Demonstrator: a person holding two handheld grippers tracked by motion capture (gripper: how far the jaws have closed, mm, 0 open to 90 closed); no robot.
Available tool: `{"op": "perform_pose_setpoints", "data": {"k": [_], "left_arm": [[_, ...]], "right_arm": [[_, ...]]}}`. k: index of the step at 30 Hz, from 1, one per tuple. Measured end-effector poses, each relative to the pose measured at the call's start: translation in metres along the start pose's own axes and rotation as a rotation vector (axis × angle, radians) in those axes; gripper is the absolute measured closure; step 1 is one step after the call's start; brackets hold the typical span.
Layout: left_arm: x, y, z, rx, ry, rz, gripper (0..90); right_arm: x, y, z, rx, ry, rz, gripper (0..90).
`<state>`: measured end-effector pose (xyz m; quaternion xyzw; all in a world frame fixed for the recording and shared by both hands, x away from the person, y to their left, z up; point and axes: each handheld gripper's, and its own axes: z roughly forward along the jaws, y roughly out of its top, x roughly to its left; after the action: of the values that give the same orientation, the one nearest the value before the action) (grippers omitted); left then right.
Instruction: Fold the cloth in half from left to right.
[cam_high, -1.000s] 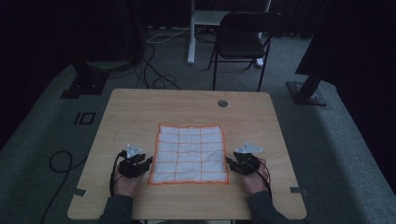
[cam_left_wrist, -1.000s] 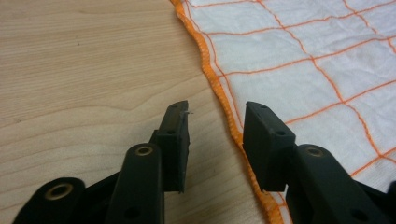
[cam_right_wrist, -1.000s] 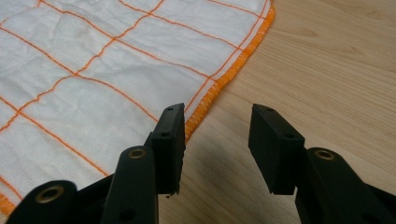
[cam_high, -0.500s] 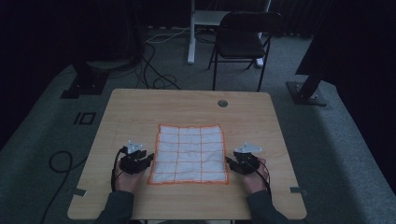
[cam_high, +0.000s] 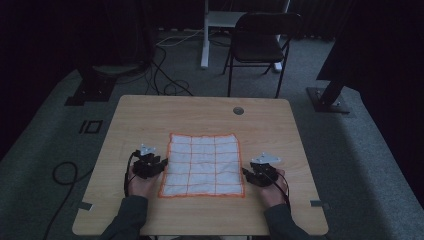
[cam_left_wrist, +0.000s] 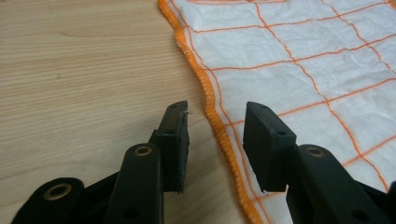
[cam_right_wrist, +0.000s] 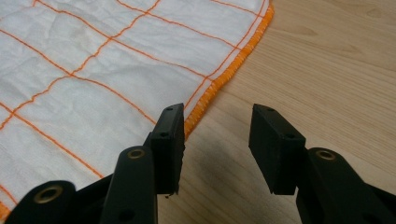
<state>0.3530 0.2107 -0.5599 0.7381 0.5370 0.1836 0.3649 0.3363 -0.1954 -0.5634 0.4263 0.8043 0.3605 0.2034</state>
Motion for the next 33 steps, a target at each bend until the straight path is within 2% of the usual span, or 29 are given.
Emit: {"op": "perform_pose_setpoints", "data": {"k": [7,14,16,17,19,21,25,30,33], "left_arm": [[0.002,0.004,0.016,0.02,-0.004,-0.01,62.2],[0.0,0.005,0.019,0.015,-0.014,-0.021,62.6],[-0.002,0.005,0.019,0.016,-0.017,-0.017,65.6],[-0.006,0.006,0.021,0.019,-0.002,-0.005,69.5],[-0.008,0.007,0.022,0.027,0.018,-0.006,75.9],[-0.009,0.008,0.022,0.031,0.015,-0.005,83.4],[-0.013,0.011,0.019,0.024,0.002,0.006,90.0],[-0.02,0.018,0.013,0.006,-0.022,0.022,90.0],[-0.021,0.02,0.012,0.003,-0.014,0.029,90.0]], "right_arm": [[0.0,0.0,0.0,-0.006,0.003,-0.003,55.0],[0.001,-0.001,0.001,-0.007,0.006,-0.008,55.0],[0.002,-0.001,0.001,-0.007,0.006,-0.008,55.0],[0.002,-0.001,0.001,-0.008,0.007,-0.007,55.0],[0.003,-0.001,0.001,-0.008,0.009,-0.009,55.0],[0.003,-0.001,0.001,-0.009,0.008,-0.007,55.0],[0.001,-0.003,0.0,-0.013,0.006,-0.005,55.1],[-0.001,-0.004,0.0,-0.013,0.003,0.0,55.2],[0.0,-0.004,0.0,-0.014,0.003,-0.004,55.2]]}}
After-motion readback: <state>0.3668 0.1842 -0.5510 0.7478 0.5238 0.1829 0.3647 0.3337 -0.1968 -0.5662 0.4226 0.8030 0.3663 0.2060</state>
